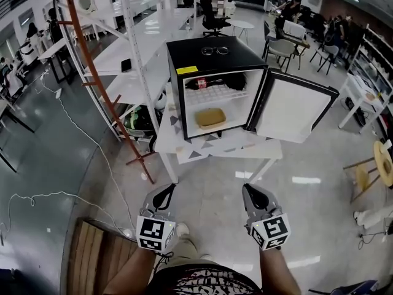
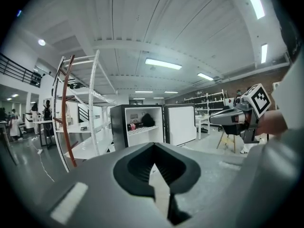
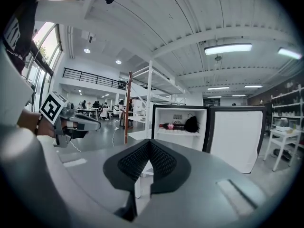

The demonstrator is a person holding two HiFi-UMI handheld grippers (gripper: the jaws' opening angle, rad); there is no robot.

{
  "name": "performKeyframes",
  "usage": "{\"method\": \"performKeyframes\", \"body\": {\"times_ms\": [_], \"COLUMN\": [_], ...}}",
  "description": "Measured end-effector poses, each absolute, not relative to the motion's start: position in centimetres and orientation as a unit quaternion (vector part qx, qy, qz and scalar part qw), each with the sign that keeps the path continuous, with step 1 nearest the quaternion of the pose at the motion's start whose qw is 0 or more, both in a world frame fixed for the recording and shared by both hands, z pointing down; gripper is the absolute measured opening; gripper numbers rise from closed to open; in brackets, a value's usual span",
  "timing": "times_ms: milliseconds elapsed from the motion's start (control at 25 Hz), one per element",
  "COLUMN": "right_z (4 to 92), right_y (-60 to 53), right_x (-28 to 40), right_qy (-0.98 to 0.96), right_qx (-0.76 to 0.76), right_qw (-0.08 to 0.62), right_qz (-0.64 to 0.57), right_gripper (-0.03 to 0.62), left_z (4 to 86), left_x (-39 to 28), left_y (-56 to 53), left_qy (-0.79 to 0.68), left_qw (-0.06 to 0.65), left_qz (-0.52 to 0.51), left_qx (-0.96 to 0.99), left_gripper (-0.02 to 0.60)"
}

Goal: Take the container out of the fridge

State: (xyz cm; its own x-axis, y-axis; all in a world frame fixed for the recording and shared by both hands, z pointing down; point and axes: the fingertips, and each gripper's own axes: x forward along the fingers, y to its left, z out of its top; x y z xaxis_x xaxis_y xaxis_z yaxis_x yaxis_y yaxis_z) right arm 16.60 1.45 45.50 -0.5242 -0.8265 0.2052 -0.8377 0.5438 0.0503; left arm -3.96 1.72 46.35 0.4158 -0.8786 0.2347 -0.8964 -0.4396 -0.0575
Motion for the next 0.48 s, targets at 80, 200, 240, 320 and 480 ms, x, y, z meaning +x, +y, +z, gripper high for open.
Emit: {"method": "performKeyframes", "body": {"times_ms": [80,200,240,320,480], "right_z": [45.5,44.6,44.3,44.1,44.6], "right_y": [1.1,-0.2,-0.7,-1.7,-3.2], "right_x": [16.8,16.8,16.7,16.3,14.8], "right_qy": [-0.872,-0.872,-0.873,-0.873,-0.878], "right_qx": [0.478,0.479,0.478,0.478,0.468], "right_qw": [0.103,0.098,0.095,0.092,0.094], "right_qz": [0.028,0.025,0.022,0.021,0.026], "right_gripper": [0.026,0.026,0.026,0.026,0.026], "left_z": [46.8,46.2,45.8,45.3,45.5], "left_x": [-3.7,-3.5,-3.5,-3.8,-5.1], "left_y": [1.6,0.6,0.2,-0.6,-2.0], "left_qy": [-0.525,-0.522,-0.522,-0.523,-0.530], "left_qw": [0.043,0.038,0.032,0.024,0.030], "left_qz": [0.119,0.116,0.114,0.112,0.115], "left_qx": [0.841,0.844,0.845,0.845,0.840], "left_gripper": [0.000,0.000,0.000,0.000,0.000]}}
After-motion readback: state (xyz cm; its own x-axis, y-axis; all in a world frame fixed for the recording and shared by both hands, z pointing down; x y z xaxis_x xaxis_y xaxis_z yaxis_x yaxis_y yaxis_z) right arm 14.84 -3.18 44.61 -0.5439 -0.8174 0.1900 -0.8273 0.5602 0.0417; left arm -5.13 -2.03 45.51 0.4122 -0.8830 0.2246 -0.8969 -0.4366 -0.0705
